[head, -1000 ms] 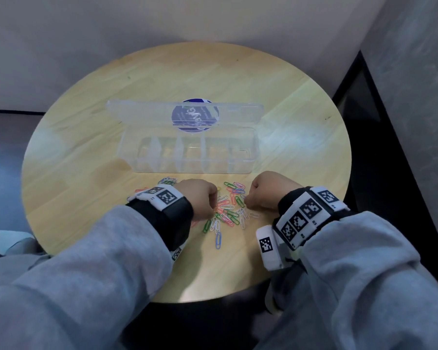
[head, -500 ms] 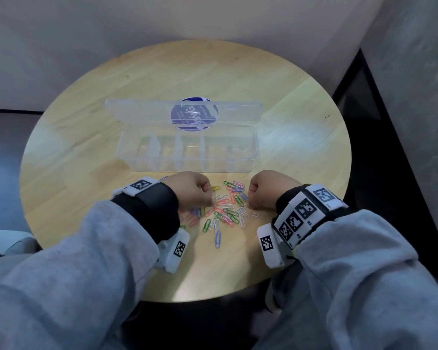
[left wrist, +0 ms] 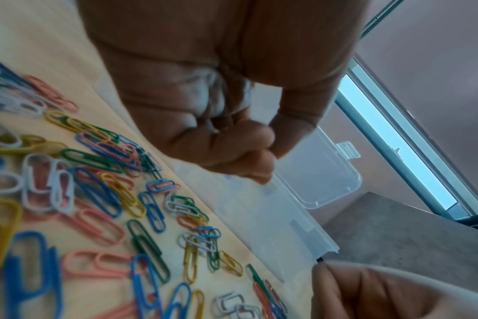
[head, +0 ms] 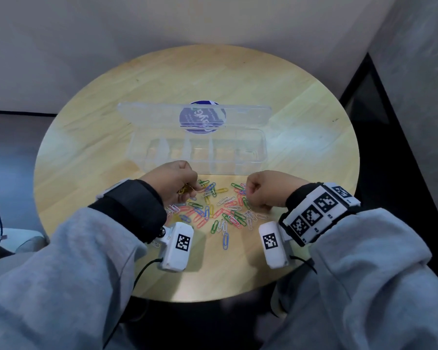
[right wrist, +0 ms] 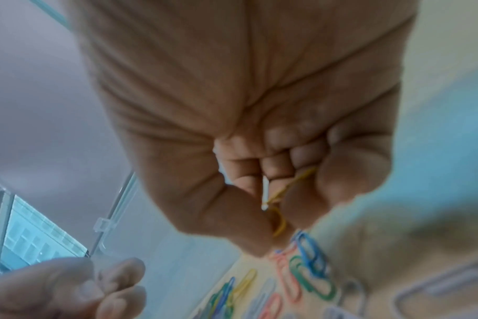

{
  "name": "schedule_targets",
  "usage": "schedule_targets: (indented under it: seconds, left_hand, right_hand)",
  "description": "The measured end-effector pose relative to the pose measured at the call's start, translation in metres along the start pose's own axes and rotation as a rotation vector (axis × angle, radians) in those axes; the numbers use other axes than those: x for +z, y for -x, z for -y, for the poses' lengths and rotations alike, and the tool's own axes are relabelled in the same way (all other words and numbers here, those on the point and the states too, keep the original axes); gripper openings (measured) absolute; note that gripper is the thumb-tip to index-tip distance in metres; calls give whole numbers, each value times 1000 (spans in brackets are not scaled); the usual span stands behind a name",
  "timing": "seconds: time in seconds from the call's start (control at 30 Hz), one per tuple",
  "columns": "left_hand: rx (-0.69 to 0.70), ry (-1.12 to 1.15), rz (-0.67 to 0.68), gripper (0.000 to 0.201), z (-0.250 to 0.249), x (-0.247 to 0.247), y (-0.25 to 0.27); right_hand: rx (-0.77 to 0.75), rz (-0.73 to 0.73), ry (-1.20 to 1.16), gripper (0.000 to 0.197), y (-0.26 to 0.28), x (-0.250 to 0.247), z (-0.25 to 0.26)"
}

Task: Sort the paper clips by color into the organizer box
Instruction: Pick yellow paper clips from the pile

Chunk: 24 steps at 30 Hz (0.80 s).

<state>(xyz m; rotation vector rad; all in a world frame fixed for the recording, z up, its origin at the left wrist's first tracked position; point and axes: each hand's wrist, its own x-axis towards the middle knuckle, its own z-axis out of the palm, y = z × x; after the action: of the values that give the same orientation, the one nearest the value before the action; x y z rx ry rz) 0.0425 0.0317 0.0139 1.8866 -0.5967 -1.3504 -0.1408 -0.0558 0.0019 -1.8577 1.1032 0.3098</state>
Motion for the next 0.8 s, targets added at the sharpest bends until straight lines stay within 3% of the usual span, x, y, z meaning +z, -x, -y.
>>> schedule_targets:
  seconds: [0.2, 0.37, 0.43, 0.53, 0.8]
  left_hand:
    - [-36, -53, -35, 26, 4, -2, 2]
    - [-10, -552, -22, 10, 4, 0, 0]
    - [72, -805, -46, 10, 6, 5, 0]
    - [114, -973, -37, 5, 9, 16, 1]
    - [114, -1195, -2, 16, 11, 32, -6]
  right_hand:
    - [-1, 74, -343, 32, -7, 4, 7]
    - [-27, 81, -410, 26, -12, 10, 17]
    - [-74, 39, -277, 18, -13, 12, 21]
    - [-162, -78, 18, 6, -14, 13, 26]
    - [-127, -103, 365, 28, -26, 15, 34]
